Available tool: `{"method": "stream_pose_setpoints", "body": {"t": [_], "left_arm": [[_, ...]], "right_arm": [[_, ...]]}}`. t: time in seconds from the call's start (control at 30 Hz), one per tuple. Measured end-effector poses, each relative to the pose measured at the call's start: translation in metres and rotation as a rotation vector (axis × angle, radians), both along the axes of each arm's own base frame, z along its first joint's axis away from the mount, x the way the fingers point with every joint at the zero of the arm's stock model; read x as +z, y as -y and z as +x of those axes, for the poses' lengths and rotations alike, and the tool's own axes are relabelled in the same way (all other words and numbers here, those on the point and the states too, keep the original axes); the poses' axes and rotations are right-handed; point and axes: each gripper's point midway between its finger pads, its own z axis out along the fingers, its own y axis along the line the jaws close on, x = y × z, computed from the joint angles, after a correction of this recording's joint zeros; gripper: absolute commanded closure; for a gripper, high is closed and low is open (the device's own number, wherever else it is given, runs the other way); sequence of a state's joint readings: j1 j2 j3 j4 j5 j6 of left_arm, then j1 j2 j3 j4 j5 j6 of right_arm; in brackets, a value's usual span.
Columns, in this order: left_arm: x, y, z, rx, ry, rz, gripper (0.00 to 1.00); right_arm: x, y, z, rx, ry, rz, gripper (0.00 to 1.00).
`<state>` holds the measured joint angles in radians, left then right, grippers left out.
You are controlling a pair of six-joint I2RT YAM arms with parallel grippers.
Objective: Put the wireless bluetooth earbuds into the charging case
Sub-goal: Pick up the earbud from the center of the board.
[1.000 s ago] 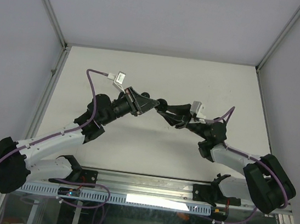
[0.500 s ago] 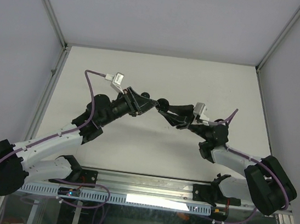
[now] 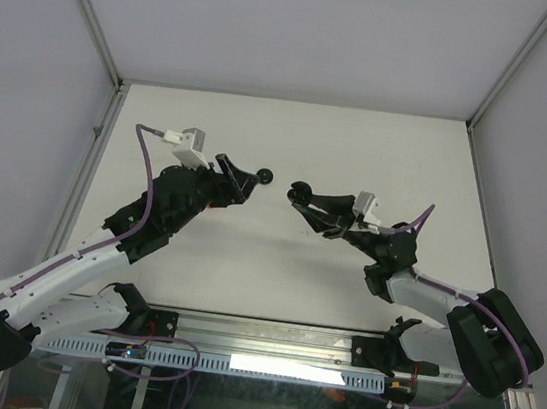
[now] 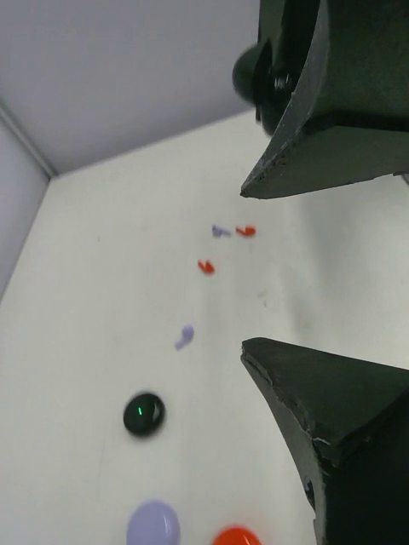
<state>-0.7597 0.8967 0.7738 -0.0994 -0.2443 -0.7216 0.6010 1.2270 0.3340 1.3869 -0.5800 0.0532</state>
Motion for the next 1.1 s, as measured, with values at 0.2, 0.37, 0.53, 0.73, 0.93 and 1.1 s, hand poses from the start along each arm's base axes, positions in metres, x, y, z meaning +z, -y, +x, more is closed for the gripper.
{"method": "stream_pose_setpoints", "body": {"t": [0.2,0.37,0.53,0.73,0.93,1.1], "left_arm": [[-0.055,-0.034,0.019,0.158,-0.144,0.318,0.31],[-0.105,-0.083,0.04,0.27,-0.305,0.512,0.34],[-0.145,-0.156,0.054,0.417,-0.48,0.64,0.35],[-0.182,-0.191,0.059,0.412,-0.632,0.74,0.4],[-0.214,-0.215,0.076,0.403,-0.76,0.8,0.52],[-0.236,-0.224,0.093,0.368,-0.846,0.826,0.6]], "right_arm": [[-0.005,0.004,0.002,-0.031,0.004,-0.021,1.0],[-0.01,0.006,0.002,-0.048,0.003,-0.037,1.0],[-0.013,0.008,0.003,-0.06,0.003,-0.044,1.0],[-0.013,0.008,0.004,-0.068,0.005,-0.043,1.0],[-0.015,0.009,0.003,-0.071,0.003,-0.045,1.0],[-0.017,0.009,0.003,-0.071,-0.001,-0.048,1.0]]}}
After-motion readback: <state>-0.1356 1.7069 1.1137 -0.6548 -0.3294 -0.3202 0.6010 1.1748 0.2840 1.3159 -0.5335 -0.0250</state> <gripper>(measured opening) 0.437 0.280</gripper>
